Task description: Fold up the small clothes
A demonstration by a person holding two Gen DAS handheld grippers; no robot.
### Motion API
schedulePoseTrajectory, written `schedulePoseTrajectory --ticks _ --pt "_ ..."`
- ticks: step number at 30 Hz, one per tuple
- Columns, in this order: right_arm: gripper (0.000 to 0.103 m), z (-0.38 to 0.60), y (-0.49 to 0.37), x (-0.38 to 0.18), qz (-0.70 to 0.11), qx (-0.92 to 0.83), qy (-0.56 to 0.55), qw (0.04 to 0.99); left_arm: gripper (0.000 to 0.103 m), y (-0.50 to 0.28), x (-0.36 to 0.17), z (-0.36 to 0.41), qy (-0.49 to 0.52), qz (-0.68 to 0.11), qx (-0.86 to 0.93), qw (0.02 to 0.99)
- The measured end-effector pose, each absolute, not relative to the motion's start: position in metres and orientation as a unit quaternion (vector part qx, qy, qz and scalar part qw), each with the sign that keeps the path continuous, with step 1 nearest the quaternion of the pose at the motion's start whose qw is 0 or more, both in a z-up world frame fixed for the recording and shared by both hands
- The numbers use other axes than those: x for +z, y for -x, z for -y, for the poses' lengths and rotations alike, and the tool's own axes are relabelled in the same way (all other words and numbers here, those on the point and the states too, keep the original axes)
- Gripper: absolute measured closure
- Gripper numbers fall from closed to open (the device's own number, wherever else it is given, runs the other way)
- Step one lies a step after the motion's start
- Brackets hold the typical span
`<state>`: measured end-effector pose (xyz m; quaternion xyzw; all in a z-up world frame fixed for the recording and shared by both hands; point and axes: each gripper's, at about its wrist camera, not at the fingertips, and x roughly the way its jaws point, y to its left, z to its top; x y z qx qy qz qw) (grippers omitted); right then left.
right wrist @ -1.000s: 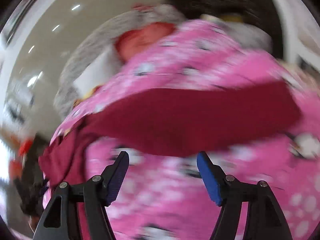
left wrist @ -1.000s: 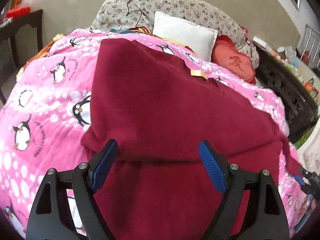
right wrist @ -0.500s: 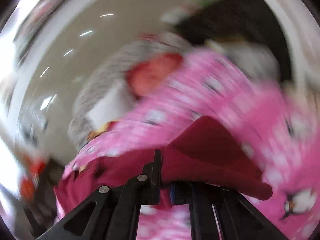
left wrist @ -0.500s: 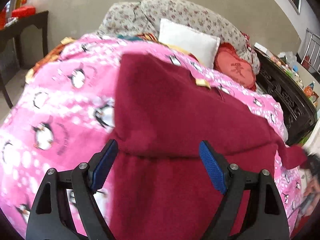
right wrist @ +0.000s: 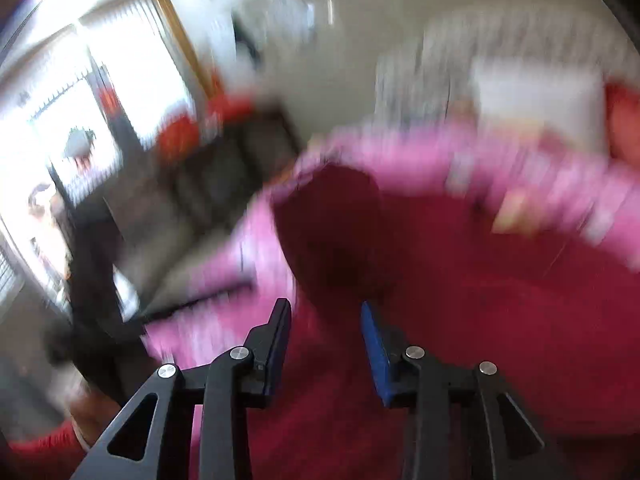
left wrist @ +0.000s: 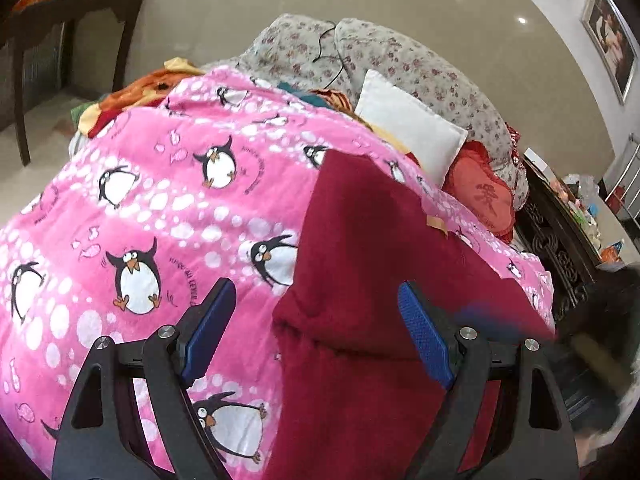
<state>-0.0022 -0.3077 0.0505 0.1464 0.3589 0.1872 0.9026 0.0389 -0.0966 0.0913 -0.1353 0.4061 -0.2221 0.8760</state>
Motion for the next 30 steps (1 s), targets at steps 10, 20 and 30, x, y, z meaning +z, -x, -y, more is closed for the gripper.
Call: schedulePoseTrajectory --ticks 10,20,30 --pt "0.056 0.397 0.099 0.073 -0.285 0.072 -0.133 0.947 0.019 -0.051 0.08 0.141 0.07 -0.417 -0.256 0.869" --pt "0.061 0.47 0.132 0.09 -0.263 -0.054 -0.133 0.954 0.089 -0.057 0.117 0.182 -0.016 -0.348 -0.262 0.9" --pt "0.06 0.449 0.092 0.027 -0.379 -0.047 -0.104 0.918 0.089 -0.081 0.07 0.151 -0.018 -0.389 -0.19 0.901"
